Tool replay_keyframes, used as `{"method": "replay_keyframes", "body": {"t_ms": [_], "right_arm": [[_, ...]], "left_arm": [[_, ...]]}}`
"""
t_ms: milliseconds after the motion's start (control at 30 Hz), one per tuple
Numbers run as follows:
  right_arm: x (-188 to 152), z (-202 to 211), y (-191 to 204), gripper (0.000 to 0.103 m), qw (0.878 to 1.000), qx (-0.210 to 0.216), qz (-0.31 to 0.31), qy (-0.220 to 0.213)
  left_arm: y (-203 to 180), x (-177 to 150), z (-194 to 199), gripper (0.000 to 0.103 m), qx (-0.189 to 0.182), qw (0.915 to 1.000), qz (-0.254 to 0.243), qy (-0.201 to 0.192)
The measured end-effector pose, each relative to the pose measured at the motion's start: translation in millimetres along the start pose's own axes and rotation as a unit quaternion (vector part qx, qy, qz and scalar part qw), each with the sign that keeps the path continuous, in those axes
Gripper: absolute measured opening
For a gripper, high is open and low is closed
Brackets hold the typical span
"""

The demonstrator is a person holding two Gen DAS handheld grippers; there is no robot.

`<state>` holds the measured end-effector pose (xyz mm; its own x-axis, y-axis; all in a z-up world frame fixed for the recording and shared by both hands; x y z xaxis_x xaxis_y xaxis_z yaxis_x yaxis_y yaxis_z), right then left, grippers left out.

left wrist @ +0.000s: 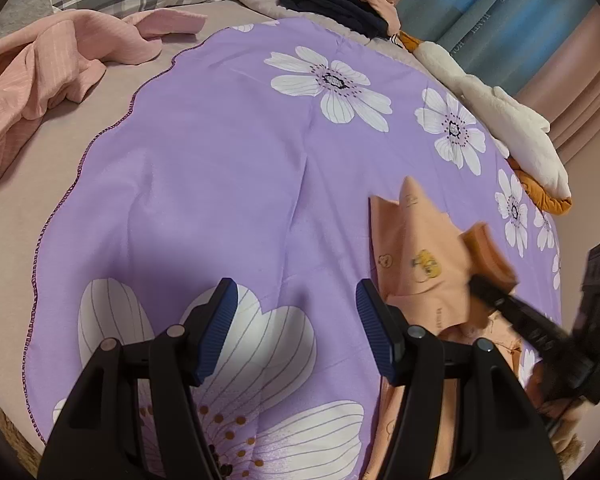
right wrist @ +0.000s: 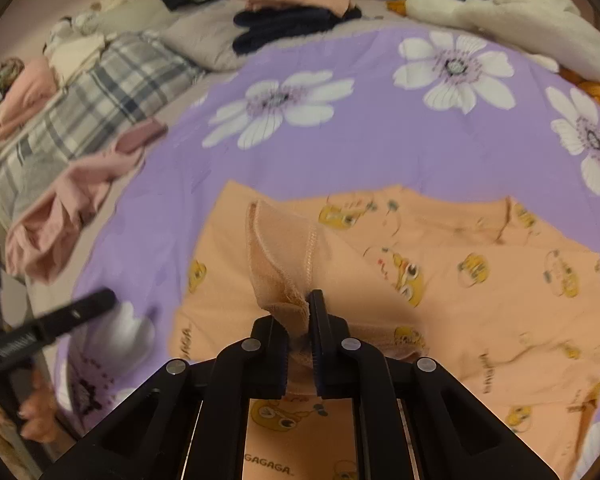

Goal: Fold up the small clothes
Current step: 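Lower the right gripper onto the onesie side edge and grasp it, then lift the grasped onesie edge up with the right gripper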

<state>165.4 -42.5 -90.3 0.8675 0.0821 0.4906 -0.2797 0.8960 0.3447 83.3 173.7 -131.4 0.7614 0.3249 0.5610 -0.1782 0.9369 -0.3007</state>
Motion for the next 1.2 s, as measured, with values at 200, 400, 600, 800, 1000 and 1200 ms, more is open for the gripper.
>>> {"method": "replay_keyframes", "body": {"t_ms": [200, 400, 600, 800, 1000, 1200], "right_arm": [[24, 38, -5, 0.010, 0.999, 0.010, -0.004, -0.051], [39, 53, -17, 0.010, 0.998, -0.004, -0.014, -0.068], [29, 29, -17, 0.010, 0.999, 0.006, -0.022, -0.027], [15, -3, -13, 0.010, 0.999, 0.025, -0.038, 0.021], [13, 0, -15, 0.010, 0.999, 0.026, -0.042, 0.020], [16, 5, -17, 0.010, 0.999, 0.026, -0.045, 0.011]], "left_arm": [[-4, 0, -3, 0.060, 0.001, 1.0000, -0.006, 0.003], [-9, 0, -7, 0.060, -0.004, 0.9998, -0.015, 0.008], [-10, -1, -13, 0.060, -0.006, 0.9997, -0.016, 0.016], [-7, -1, -11, 0.060, -0.005, 0.9998, -0.012, 0.016], [-3, -1, -11, 0.060, -0.004, 0.9998, -0.007, 0.018], [-5, -1, -13, 0.060, -0.002, 0.9997, -0.013, 0.020]]}}
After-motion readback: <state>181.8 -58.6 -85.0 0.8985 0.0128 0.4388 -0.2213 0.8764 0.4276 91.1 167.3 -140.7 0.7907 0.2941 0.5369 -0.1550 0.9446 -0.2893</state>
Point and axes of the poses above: each gripper's, at about its wrist camera, not at the fingertips, and z roughly against the way its jaws point, y to its left, x to its top, the point moved 2 cm from there along -z, roughly the way its jaws point, and after that the axes turned 13 degrees about -z, right-handed, at the moved point
